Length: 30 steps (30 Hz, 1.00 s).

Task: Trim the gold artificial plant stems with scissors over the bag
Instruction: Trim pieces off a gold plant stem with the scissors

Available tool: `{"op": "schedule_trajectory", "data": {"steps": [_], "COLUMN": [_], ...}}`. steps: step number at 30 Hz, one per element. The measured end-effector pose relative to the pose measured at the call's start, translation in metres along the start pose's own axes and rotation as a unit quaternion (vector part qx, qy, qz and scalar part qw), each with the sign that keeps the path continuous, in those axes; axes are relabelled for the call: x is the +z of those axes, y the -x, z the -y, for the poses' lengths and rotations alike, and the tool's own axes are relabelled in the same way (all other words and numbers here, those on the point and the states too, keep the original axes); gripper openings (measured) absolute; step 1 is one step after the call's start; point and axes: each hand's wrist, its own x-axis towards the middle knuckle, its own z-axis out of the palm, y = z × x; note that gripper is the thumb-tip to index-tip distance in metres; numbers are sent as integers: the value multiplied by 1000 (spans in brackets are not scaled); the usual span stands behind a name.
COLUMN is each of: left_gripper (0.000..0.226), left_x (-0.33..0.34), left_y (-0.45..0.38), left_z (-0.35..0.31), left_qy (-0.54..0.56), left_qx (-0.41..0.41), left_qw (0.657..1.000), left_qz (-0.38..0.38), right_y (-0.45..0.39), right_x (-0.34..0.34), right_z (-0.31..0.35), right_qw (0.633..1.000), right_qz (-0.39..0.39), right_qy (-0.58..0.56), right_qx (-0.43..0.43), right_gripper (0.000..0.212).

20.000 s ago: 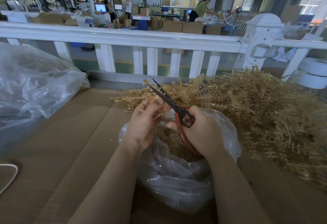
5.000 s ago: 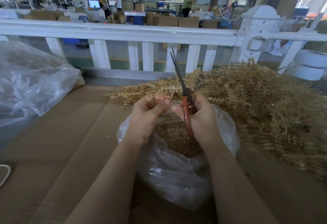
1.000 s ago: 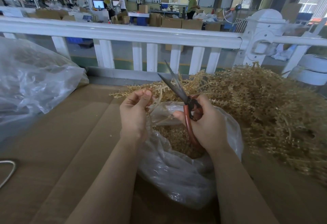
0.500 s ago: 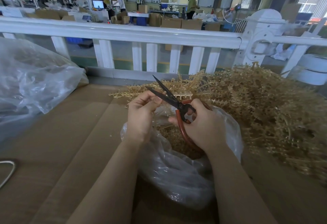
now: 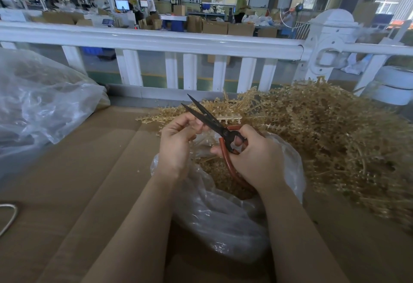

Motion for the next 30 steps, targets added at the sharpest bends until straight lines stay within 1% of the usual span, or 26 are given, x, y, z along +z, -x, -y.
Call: {"op": "schedule_trajectory", "data": {"steps": [3,6,9,13,18,20,22,23,25,28,30], "left_gripper": [12,10,14,11,13,16,18,17,16,14,11], "left_x": [-1,-1,1,0,0,0,0,0,0,2,2], "left_y": [-1,-1,0,0,1,1,1,1,0,0,0], "left_z": [2,1,-1,0,2,2,1,1,1,2,2], "left_qy": [8,6,9,16,21,25,25,28,42,46,42], "left_qx": [4,4,4,3,6,0,-4,-7,-16,-17,-10], "left_qw": [1000,1000,1000,1000,1000,1000,1000,1000,999,998,999], "left_qz": [-1,4,3,6,10,7,-1,-6,-18,-27,-12], "right_y": [0,-1,-1,-1,-1,0,-1,-1,-2,-5,-7], "right_x": [-2,-2,-1,0,0,0,2,3,5,9,11], "right_z": [2,2,1,0,0,0,1,0,0,-1,1], "right_qw": [1000,1000,1000,1000,1000,1000,1000,1000,994,962,941], "right_qz": [-5,3,10,9,-1,-4,-3,3,40,106,135], "right_qy": [-12,-17,-8,9,0,-2,-2,-14,-74,-209,-259], "right_qx": [-14,-9,0,10,-4,-10,-8,6,64,142,170], "right_gripper": [47,47,51,57,54,51,52,53,54,43,33]}}
